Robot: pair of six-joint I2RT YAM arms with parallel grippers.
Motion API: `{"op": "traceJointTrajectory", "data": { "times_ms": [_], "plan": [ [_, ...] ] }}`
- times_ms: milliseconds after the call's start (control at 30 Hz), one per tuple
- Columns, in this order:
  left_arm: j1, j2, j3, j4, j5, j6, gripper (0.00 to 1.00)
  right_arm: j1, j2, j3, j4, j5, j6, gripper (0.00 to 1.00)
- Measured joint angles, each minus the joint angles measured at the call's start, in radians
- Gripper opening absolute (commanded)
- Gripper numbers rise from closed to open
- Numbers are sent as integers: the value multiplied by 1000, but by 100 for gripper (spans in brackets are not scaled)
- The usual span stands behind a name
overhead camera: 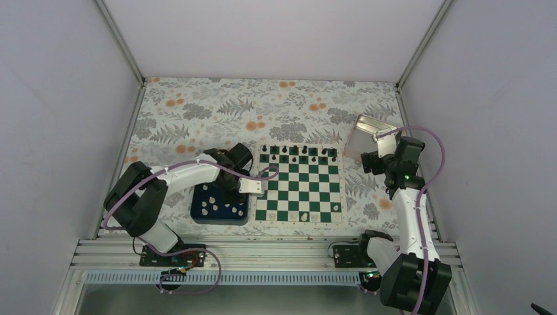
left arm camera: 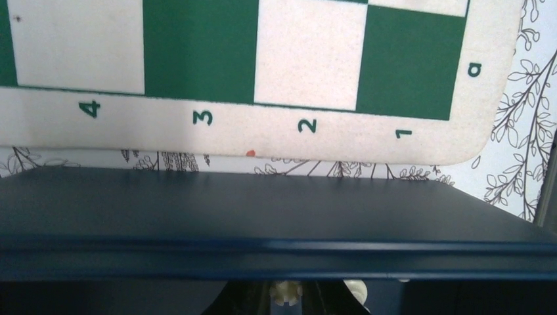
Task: Set up the chess pieces on the board
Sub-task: Pick up the chess piece from the storage box, then place the chess piece on the chessboard.
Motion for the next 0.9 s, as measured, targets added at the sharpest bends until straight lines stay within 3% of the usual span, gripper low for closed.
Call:
{"op": "traceJointTrajectory", "data": {
  "times_ms": [300,567,733,900],
  "plan": [
    [-2,-48,96,-135,-63,2,7,0,0,0,0,0,0,100],
    [-114,-67,478,-291,-125,-2,7,-6,0,0,0,4,1,100],
    [-268,45,706,-294,-133,-8,7,-20,0,0,1,16,2,100],
    [-406,284,878,-283,-138,1,7,-38,0,0,2,28,3,100]
  ]
}}
